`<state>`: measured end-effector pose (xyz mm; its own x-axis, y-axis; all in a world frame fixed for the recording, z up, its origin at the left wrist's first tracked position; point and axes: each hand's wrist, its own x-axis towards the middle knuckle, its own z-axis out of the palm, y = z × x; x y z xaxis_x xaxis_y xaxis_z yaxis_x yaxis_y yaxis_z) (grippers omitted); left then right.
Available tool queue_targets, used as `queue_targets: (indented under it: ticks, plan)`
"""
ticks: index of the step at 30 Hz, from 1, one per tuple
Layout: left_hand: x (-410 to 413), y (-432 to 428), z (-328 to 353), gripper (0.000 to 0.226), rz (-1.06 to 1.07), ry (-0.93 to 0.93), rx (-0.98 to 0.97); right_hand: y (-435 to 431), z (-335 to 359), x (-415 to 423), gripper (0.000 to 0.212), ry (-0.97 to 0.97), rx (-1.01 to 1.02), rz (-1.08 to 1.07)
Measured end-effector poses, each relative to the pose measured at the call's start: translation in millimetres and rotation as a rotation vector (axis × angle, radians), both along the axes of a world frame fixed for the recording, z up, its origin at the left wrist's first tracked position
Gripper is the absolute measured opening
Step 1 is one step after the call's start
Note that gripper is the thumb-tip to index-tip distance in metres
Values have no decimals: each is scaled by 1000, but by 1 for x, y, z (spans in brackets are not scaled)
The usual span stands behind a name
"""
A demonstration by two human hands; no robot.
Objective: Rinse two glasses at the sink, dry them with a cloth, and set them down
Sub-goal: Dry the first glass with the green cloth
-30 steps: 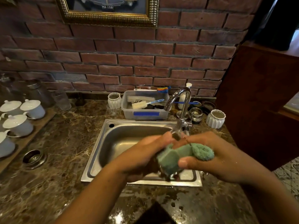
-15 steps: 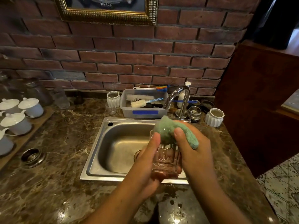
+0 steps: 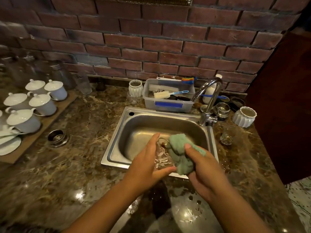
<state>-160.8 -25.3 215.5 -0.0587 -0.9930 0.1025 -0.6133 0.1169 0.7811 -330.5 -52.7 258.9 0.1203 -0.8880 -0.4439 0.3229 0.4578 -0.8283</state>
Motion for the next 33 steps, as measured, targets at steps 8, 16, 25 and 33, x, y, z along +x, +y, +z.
queue_targets:
  ticks: [8, 16, 25, 33]
  plan:
    - [39, 35, -14, 82, 309, 541, -22, 19, -29, 54, 24, 32, 135, 45]
    - [90, 59, -29, 84, 297, 531, 30, 35, -53, 125, 29, -94, 363, 184]
    - [158, 75, -71, 86, 297, 496, 179, 49, -68, 158, 45, -35, 541, 202]
    - [213, 72, -99, 87, 451, 430, 208, 47, -75, 187, 34, -4, 550, 189]
